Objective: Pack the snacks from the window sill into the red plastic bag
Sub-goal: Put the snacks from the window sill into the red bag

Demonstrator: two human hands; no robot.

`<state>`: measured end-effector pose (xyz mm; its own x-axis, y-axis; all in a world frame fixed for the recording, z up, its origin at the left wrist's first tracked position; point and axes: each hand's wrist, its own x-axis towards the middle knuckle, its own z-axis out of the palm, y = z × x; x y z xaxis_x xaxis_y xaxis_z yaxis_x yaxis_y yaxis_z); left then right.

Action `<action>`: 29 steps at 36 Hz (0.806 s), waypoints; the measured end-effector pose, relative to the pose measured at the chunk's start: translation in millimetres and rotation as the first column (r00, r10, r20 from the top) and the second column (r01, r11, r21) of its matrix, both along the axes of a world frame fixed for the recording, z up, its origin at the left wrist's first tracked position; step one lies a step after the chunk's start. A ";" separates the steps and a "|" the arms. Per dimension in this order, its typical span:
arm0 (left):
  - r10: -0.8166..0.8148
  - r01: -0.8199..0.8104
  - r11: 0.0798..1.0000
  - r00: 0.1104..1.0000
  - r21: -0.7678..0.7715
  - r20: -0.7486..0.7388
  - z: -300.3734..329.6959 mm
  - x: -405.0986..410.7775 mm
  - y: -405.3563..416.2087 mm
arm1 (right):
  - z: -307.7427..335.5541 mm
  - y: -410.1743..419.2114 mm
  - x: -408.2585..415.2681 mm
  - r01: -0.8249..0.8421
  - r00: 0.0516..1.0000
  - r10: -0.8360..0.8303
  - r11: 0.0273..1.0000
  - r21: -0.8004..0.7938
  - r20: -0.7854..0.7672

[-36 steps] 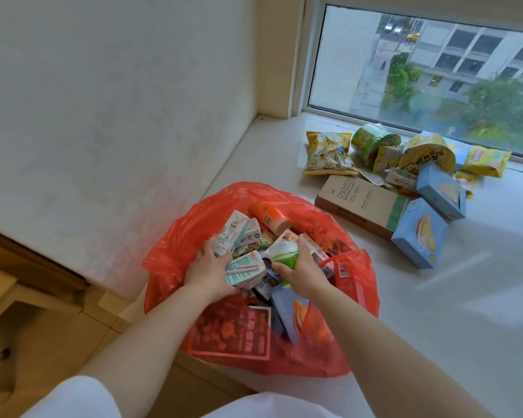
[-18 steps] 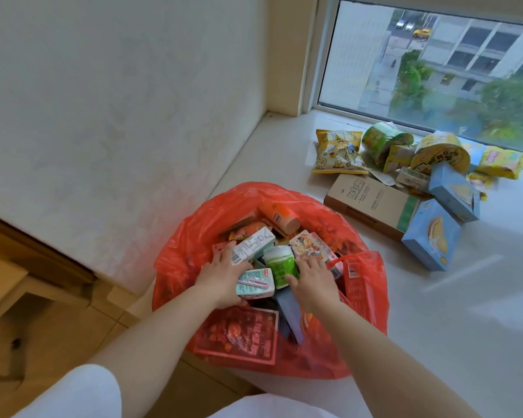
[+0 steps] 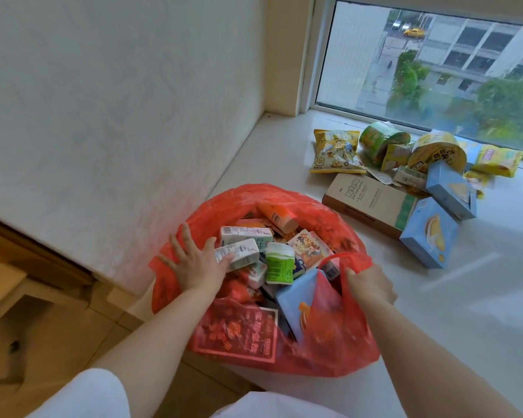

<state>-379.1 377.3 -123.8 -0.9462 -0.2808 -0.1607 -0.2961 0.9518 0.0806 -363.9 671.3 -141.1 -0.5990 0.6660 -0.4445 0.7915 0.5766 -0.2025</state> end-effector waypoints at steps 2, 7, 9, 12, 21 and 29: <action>0.078 -0.081 0.995 0.996 0.064 0.042 0.0 -6.5 -2.2 | 2.6 -0.3 2.4 -0.038 0.999 0.038 0.998 -0.044 -0.009; 0.149 -0.171 0.967 0.981 0.188 0.126 -0.6 -11.1 0.8 | 14.4 3.8 3.1 -0.004 0.978 -0.038 0.980 -0.198 -0.206; 0.145 -0.171 0.964 0.980 0.204 0.132 -3.1 -11.7 2.6 | 23.0 8.2 1.2 0.073 0.946 -0.161 0.952 -0.297 -0.282; 0.126 -0.140 0.967 0.989 0.211 0.080 -7.2 -14.0 1.1 | 32.0 20.3 -2.7 0.199 0.836 -0.420 0.832 -0.517 -0.353; -0.042 0.091 0.939 0.987 0.332 -0.152 -0.9 -22.8 15.9 | 62.1 92.2 0.1 0.205 0.242 -0.942 0.283 -0.937 -0.232; -0.185 0.227 0.897 0.972 0.380 -0.143 -2.1 -32.2 45.2 | 95.0 115.1 12.7 0.190 0.160 -0.981 0.138 -0.972 -0.108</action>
